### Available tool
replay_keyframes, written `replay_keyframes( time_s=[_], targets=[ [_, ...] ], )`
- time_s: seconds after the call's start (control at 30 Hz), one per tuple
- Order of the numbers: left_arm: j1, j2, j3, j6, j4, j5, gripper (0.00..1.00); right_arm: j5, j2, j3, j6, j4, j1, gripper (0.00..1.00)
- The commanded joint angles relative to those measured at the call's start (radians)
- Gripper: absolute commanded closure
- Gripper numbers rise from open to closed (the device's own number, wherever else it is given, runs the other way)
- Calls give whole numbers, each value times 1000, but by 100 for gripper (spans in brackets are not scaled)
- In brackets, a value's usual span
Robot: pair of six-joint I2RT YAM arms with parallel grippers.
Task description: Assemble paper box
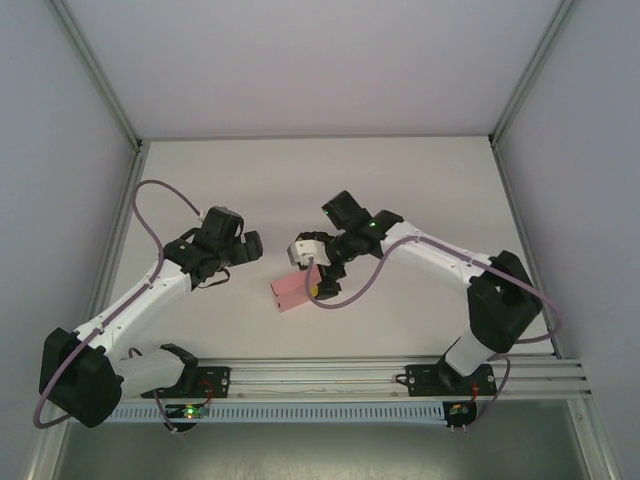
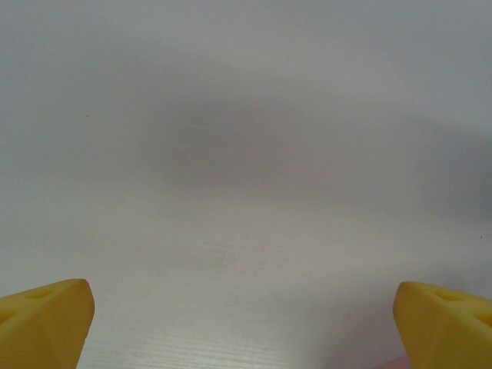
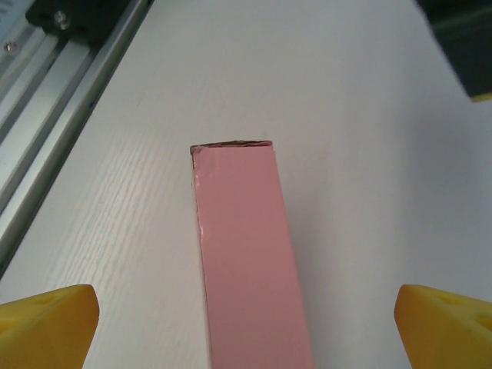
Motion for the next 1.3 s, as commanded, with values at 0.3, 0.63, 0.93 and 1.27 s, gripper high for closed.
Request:
replay_keyframes(
  time_s=[0.3,0.63,0.93,1.27],
  targets=[
    [19,-31,-30,48,16,0,0,278,187,135,-32,-145,78,13],
    [21,-37,-34,47,19,2,0,459,153,114,22,-112,116,67],
    [22,-74,-62,22,25,-27,0,888,-127,-170,171,379,153,67],
    [24,-90,-90,5,51,-39,0,1038,-170,-563,92,987,157,67]
  ],
)
